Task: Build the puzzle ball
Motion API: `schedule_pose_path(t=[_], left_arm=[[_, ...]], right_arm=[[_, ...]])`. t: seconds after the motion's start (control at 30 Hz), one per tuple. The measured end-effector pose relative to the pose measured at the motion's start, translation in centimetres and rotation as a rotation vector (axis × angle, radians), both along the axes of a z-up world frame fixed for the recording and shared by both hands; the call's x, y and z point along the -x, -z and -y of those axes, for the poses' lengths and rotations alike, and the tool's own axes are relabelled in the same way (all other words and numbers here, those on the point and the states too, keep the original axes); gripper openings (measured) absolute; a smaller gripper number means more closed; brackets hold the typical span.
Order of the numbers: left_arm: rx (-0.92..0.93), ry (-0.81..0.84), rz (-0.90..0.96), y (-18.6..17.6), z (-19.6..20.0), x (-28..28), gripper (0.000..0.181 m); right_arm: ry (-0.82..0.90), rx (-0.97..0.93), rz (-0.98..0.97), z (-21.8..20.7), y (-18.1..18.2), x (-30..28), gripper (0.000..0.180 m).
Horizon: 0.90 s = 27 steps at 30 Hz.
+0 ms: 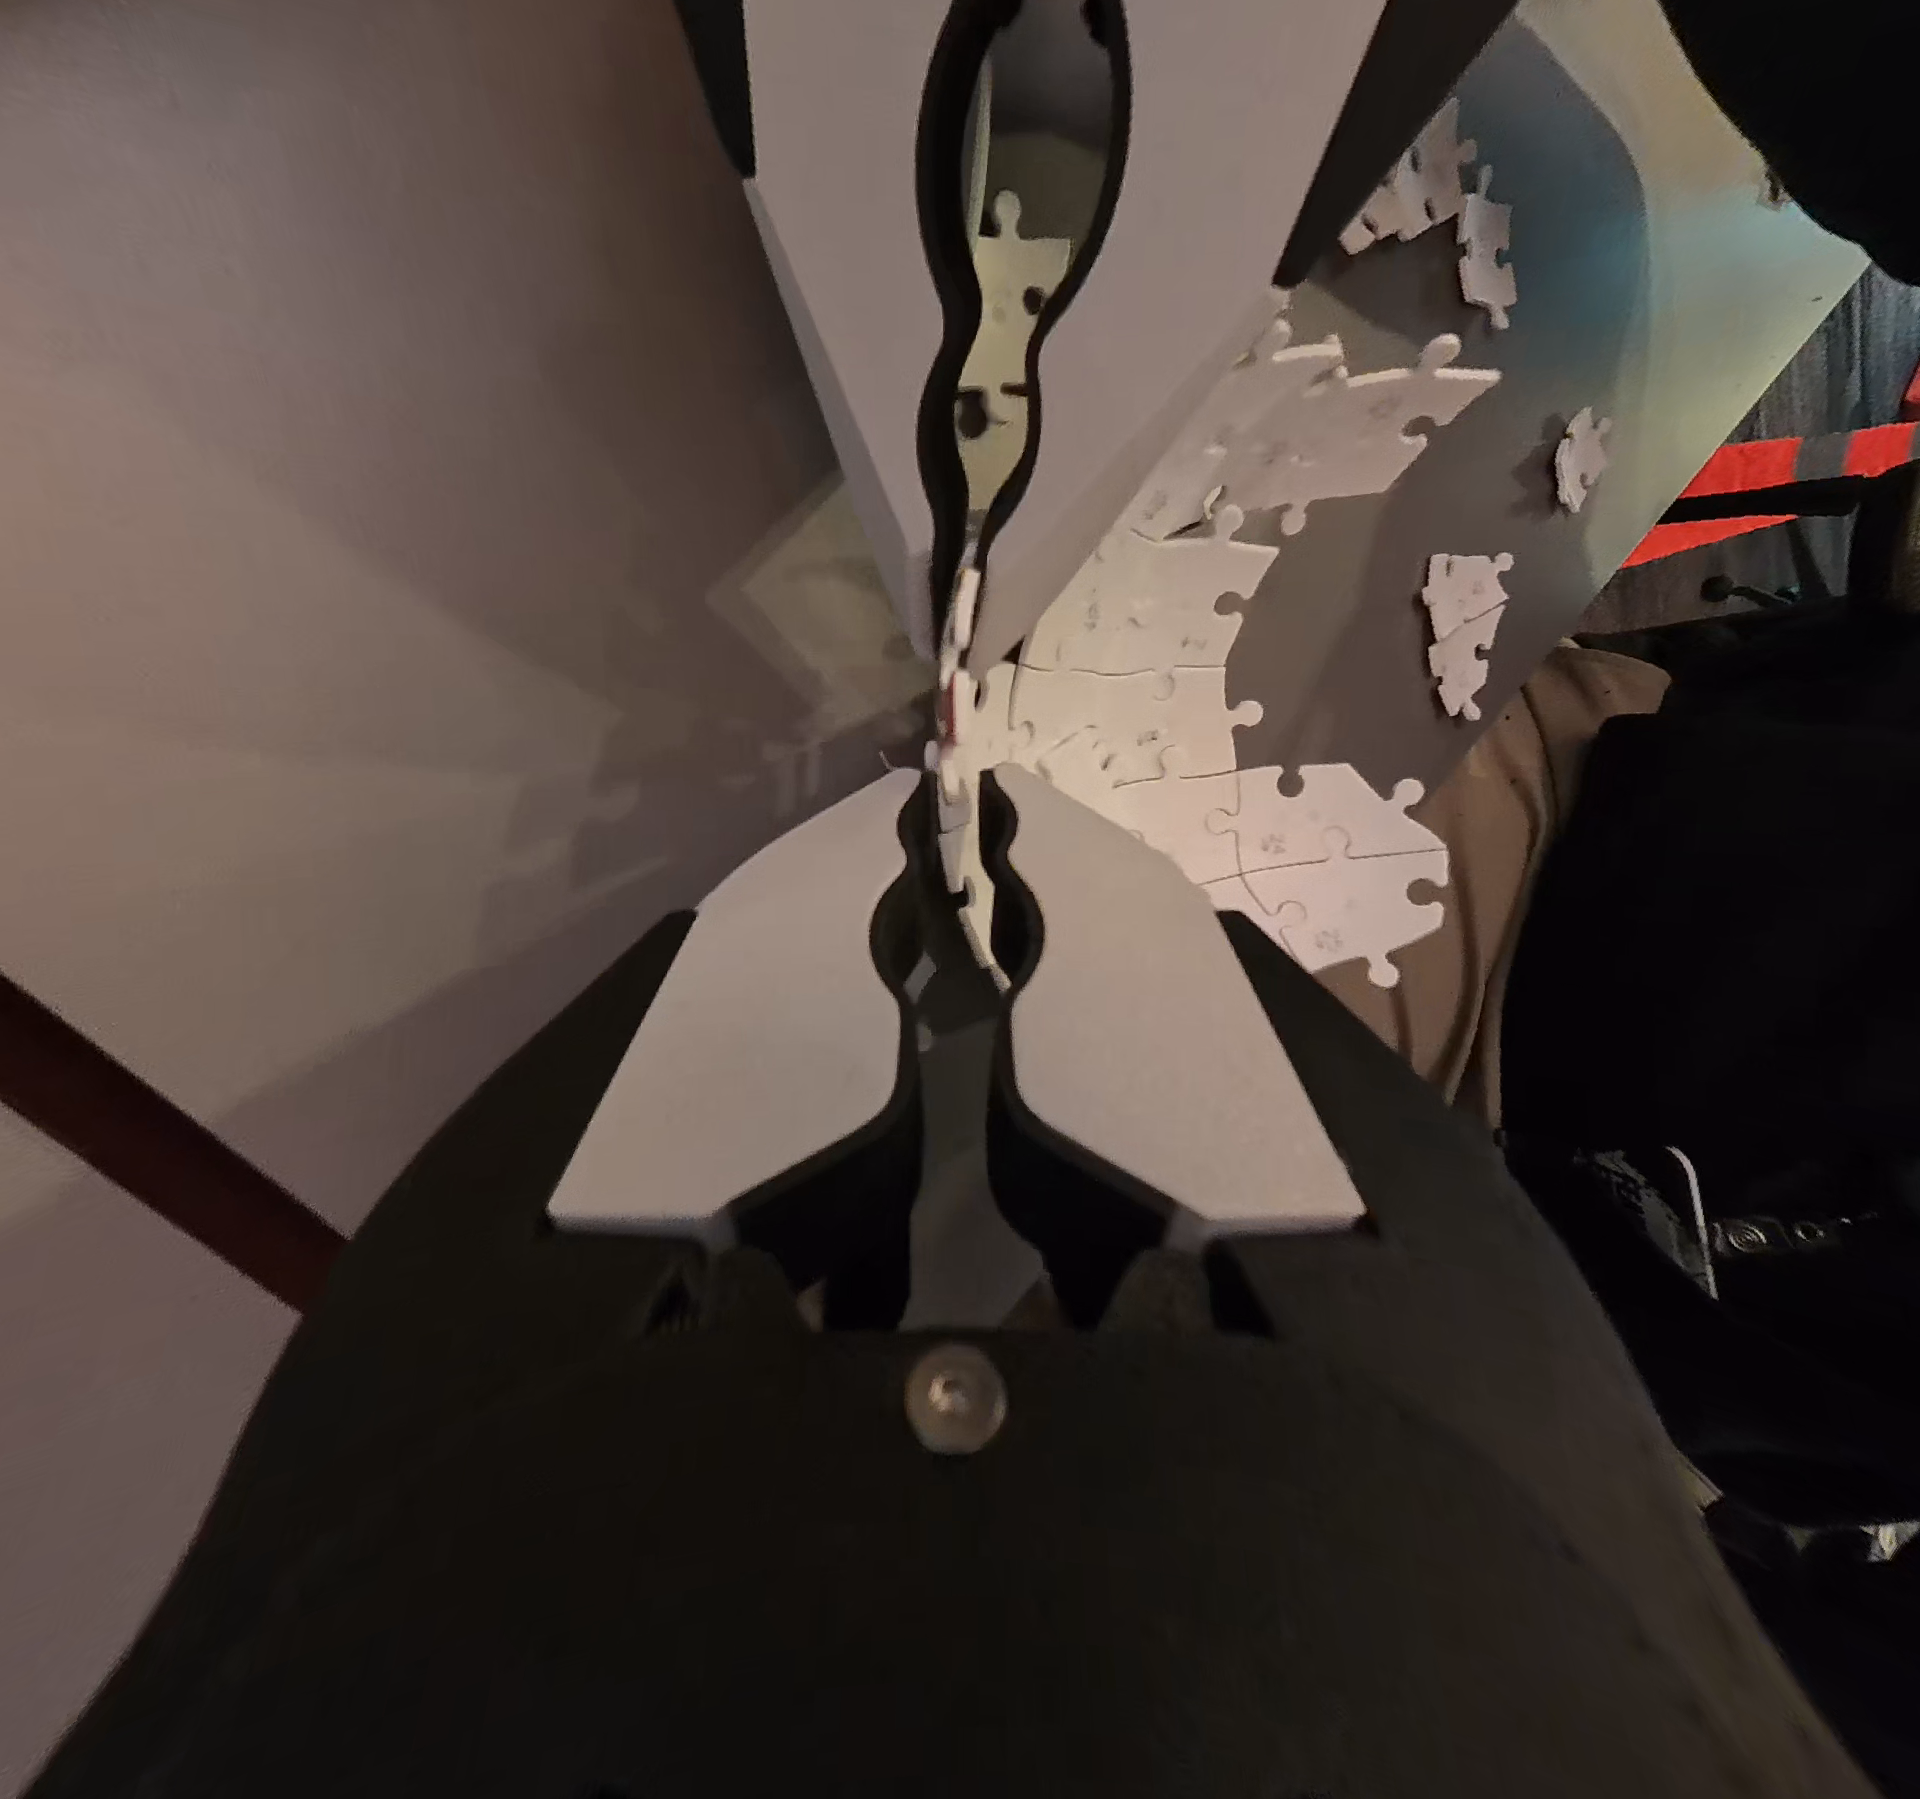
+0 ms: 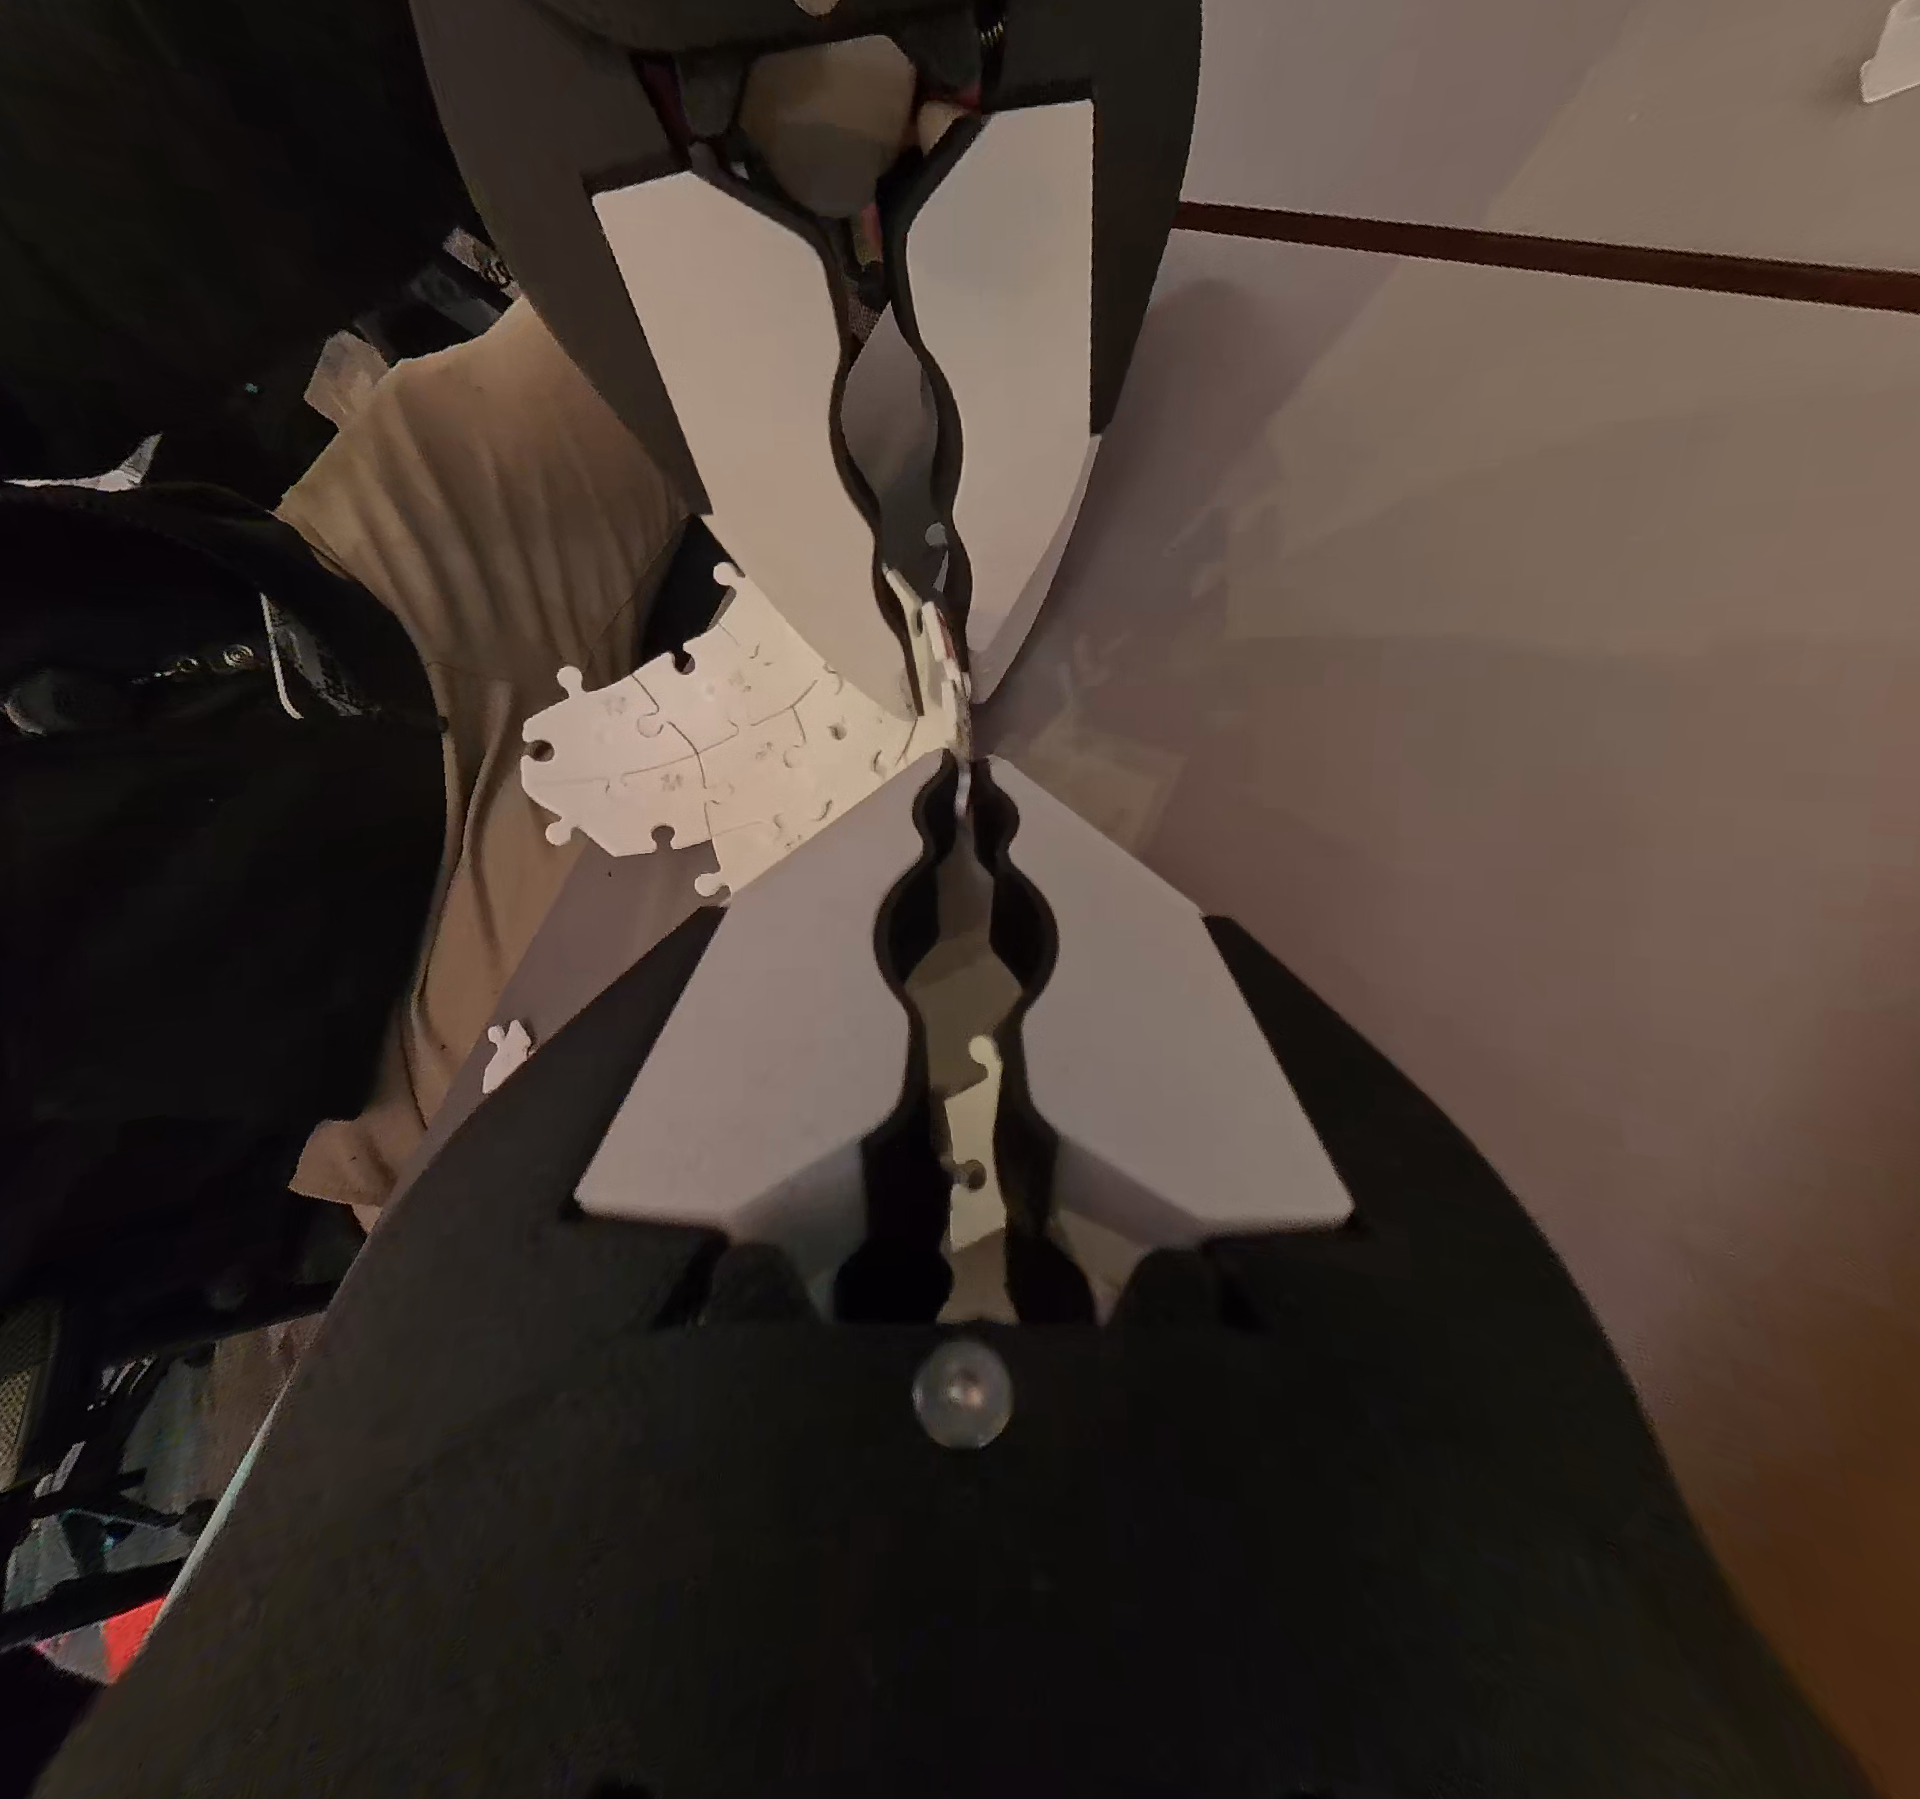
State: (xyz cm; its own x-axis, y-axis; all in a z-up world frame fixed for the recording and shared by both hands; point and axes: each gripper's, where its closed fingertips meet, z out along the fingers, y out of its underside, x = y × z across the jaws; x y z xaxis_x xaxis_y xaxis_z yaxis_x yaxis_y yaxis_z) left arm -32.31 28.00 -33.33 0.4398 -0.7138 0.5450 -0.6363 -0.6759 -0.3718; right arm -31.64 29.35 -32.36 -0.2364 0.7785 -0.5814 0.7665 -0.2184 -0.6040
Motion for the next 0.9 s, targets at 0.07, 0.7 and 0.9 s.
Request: schedule_pose_path(t=[0.07, 0.7, 0.9], left_arm=[[0.0, -0.006, 0.002, 0.0, 0.0, 0.0, 0.01], [0.045, -0.017, -0.032, 0.5, 1.8, 1.3, 0.007], [0.034, -0.001, -0.032, 0.1, 1.6, 1.0, 0.006]], right_arm=[[-0.004, 0.002, 0.001, 0.1, 0.0, 0.1, 0.0], [-0.115, -0.034, 0.02, 1.5, -0.6, 1.1, 0.0], [-0.108, -0.07, 0.073, 1.2, -0.5, 1.2, 0.0]])
